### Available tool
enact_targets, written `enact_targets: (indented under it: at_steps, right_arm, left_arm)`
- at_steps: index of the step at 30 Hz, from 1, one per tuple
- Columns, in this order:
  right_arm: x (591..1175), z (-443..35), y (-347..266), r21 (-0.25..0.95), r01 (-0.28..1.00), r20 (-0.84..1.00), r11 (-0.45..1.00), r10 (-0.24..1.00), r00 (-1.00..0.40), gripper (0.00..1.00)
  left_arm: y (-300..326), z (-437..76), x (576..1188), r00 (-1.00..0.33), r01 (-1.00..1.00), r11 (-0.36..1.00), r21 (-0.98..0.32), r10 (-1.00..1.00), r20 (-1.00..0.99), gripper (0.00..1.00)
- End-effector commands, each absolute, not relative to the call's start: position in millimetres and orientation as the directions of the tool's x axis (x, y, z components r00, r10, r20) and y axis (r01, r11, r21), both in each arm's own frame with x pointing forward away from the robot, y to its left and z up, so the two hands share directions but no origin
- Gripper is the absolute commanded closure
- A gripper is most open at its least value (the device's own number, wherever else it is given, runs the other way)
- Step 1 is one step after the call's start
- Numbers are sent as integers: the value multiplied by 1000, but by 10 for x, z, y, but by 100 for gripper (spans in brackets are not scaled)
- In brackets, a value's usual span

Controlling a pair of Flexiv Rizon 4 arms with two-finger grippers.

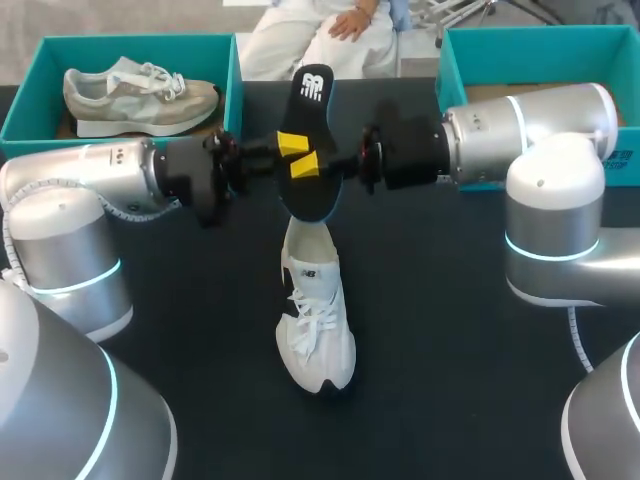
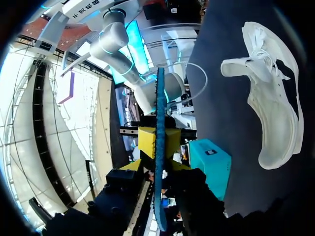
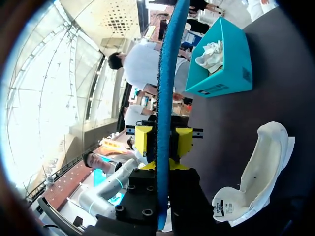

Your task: Take the shoe out of the shoebox, open the shoe tongue, remove and reinsert the insole, then place the shoe into the shoebox

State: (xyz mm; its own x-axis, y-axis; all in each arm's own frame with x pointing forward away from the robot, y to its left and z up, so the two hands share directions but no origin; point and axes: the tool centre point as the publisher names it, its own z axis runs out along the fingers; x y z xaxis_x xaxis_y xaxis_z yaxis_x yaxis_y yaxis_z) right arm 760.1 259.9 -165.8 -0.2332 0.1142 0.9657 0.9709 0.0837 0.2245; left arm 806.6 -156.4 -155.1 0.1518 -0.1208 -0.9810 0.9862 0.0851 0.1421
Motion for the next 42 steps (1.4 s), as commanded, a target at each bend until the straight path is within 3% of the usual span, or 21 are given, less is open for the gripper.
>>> enact_targets:
  at_steps: [1,8,16,18,37,42]
  right_arm:
    - [7567,-1571,2538,255,965,950,56,171,-261,100]
    - [7708,-1490,2459,426,903,874,54,232,-426,100]
    - [7821,-1433,2491,598,800,769,51,243,-591,100]
    - [7820,-1423,2488,599,800,761,33,286,-582,100]
    - [7820,-1423,2488,599,800,761,33,286,-582,100]
    - [7912,-1613,2478,653,750,694,101,317,-647,100]
  left_arm:
    - [-1411,-1502,8036,86,992,96,77,-86,-993,0]
    - [-1077,-1584,8030,-229,969,111,-221,68,-971,0]
    - [-791,-1904,8048,-636,759,294,-581,142,-759,0]
    - [-753,-1993,8059,-687,712,343,-613,158,-710,0]
    - [-753,-1993,8059,-687,712,343,-613,158,-710,0]
    - [-762,-2299,7983,-683,723,352,-594,233,-692,0]
